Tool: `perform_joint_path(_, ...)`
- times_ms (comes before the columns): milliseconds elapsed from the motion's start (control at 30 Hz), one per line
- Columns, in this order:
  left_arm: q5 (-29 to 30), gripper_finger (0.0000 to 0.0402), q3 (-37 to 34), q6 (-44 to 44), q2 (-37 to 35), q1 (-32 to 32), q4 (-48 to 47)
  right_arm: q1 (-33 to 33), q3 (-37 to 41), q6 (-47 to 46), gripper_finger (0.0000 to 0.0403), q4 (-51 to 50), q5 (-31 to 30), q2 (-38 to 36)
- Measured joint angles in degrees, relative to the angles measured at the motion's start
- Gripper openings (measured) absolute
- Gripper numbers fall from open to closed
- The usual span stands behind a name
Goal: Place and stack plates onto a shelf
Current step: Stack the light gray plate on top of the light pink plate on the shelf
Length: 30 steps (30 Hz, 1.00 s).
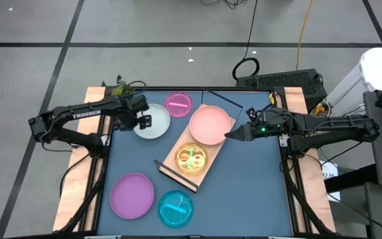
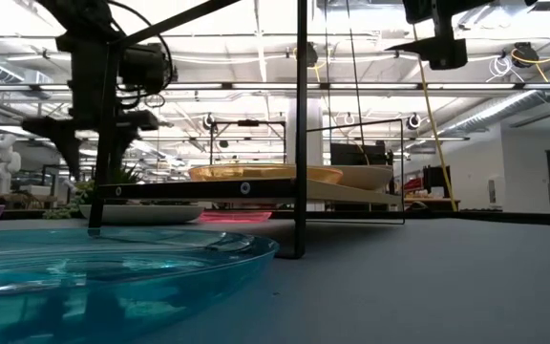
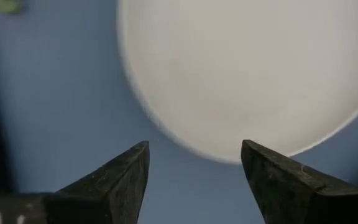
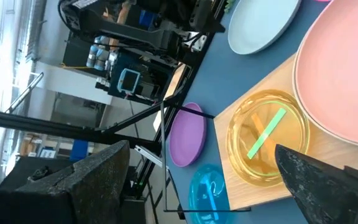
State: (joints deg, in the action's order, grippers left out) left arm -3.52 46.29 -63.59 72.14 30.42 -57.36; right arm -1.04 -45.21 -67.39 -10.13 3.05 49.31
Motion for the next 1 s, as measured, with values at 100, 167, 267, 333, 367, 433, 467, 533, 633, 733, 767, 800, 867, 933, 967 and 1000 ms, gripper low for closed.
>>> perform_joint_path(100,-0.62,0.0257,-0.75,-0.72,-0.13,0.92,3.53,0.0,0.0,-0.94,0.038,0.0,0.02,0.01)
perform_joint_path(167,-0.18,0.0257,-1.02,-1.64,-0.26,1.74,4.28,0.0,0.0,-0.94,0.038,0.0,0.06,0.01)
perform_joint_path(267,1.49,0.0257,-2.68,-3.01,-0.2,2.79,4.11,0.04,0.0,-1.37,0.038,0.01,0.12,-0.01)
perform_joint_path(333,1.82,0.0257,-4.16,-3.19,-0.2,3.51,4.74,0.04,0.0,-1.74,0.038,0.0,0.15,-0.01)
perform_joint_path(367,1.82,0.0257,-5.19,-3.19,-0.2,3.88,4.94,0.04,0.0,-1.89,0.038,0.0,0.17,-0.01)
perform_joint_path(433,1.93,0.0257,-6.9,-3.19,-0.2,4.29,5.42,0.04,0.0,-2.0,0.038,0.0,0.17,-0.01)
perform_joint_path(467,1.96,0.0257,-7.71,-3.19,-0.2,4.38,6.27,0.04,0.0,-2.01,0.038,0.0,0.17,-0.01)
perform_joint_path(533,1.74,0.0257,-9.28,-3.44,-0.2,4.47,9.15,0.04,0.0,-2.01,0.038,0.0,0.17,-0.01)
perform_joint_path(633,1.56,0.0257,-11.68,-4.62,-0.2,4.5,14.44,0.04,0.0,-2.01,0.038,0.0,0.16,-0.01)
perform_joint_path(733,0.97,0.0257,-14.37,-7.52,-0.2,4.5,19.1,0.04,0.0,-2.01,0.038,0.0,0.06,-0.01)
perform_joint_path(767,0.89,0.0256,-15.22,-8.53,-0.2,4.5,20.26,0.04,0.0,-2.01,0.038,0.0,0.06,-0.01)
perform_joint_path(800,0.54,0.0252,-15.99,-9.22,-0.2,4.5,21.42,0.04,0.0,-2.01,0.038,0.0,0.06,-0.01)
perform_joint_path(867,0.0,0.0236,-17.24,-10.7,-0.4,4.57,23.3,0.04,0.0,-2.01,0.038,0.0,0.05,-0.01)
perform_joint_path(933,0.13,0.0208,-17.6,-11.51,-0.41,4.53,23.44,0.02,0.0,-1.96,0.038,0.0,0.04,-0.01)
perform_joint_path(967,0.25,0.0191,-17.63,-11.52,-0.39,4.45,23.39,0.02,0.0,-1.75,0.038,-0.02,0.02,-0.01)
perform_joint_path(1000,0.33,0.0172,-17.69,-11.47,-0.37,4.43,23.36,0.02,0.0,-1.49,0.038,0.0,-0.01,-0.01)
